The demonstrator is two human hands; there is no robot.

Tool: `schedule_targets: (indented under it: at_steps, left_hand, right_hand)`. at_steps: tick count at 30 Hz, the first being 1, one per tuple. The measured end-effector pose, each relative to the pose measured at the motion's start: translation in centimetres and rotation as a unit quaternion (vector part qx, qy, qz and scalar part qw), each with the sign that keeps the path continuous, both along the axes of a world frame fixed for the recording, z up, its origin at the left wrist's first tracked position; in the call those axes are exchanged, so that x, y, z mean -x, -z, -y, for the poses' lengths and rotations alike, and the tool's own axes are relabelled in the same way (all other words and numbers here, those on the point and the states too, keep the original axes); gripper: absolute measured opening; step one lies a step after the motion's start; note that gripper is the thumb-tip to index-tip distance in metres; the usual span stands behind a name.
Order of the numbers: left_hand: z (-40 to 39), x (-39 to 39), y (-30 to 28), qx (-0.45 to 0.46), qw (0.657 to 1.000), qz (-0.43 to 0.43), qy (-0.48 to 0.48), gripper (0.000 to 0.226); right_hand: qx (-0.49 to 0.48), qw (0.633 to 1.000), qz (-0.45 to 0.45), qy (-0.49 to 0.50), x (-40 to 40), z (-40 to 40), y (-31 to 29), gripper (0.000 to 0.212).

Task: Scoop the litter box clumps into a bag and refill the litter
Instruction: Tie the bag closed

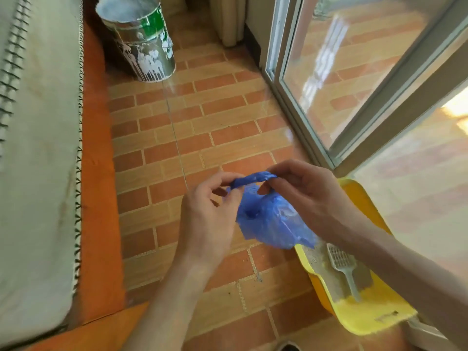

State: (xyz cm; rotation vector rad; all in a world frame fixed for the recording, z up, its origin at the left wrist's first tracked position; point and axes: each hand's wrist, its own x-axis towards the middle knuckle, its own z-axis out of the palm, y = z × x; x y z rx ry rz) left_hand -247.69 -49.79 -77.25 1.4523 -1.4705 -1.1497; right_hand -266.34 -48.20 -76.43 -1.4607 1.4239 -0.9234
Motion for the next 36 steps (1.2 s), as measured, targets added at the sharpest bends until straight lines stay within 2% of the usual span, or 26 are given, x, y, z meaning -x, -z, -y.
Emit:
schedule_targets:
  at_steps: [2,6,9,17,23,28,32,36]
  left_hand:
    - [0.2,-0.8,-5.2,-0.003,1.0,0.01,0.013,0.035]
    - [-0.3,-1.5,-16.0,-0.036,0.998,0.027,0.038,0.016]
    - [-1.1,-2.1,-23.0,-0.041,0.997,0.048,0.039,0.01]
    - [-4.5,-3.5,-35.6,-0.037,0.995,0.074,0.054,0.008]
    - [-5.8,-3.7,-41.4,-0.039,0.994,0.099,0.035,0.01]
    - [-5.5,-4.6,-44.0,0.019,0.986,0.162,0.02,0.011]
    - [-5.0,-5.6,-44.8,0.028,0.984,0.176,0.008,0.009]
    - [-3.7,-6.6,-44.7,0.015,0.989,0.149,-0.003,0.008]
  right_hand:
    - [-0.012,0.999,-0.04,-0.014,-0.2,-0.3,-5.7,0.016]
    - [-0.029,0.996,-0.084,0.001,-0.3,-1.0,-16.1,0.015]
    - [-0.021,0.99,-0.136,0.01,-0.5,-2.0,-22.7,0.015]
    - [0.036,0.976,-0.214,-0.018,-3.2,-5.8,-35.7,0.012]
    - [0.059,0.967,-0.245,-0.024,-4.8,-6.8,-40.3,0.009]
    - [0.084,0.958,-0.275,-0.02,-4.9,-6.4,-42.2,0.009]
    - [0.077,0.963,-0.258,-0.029,-5.4,-4.8,-43.4,0.01]
    - [0.08,0.974,-0.211,-0.028,-6.2,-3.0,-43.7,0.009]
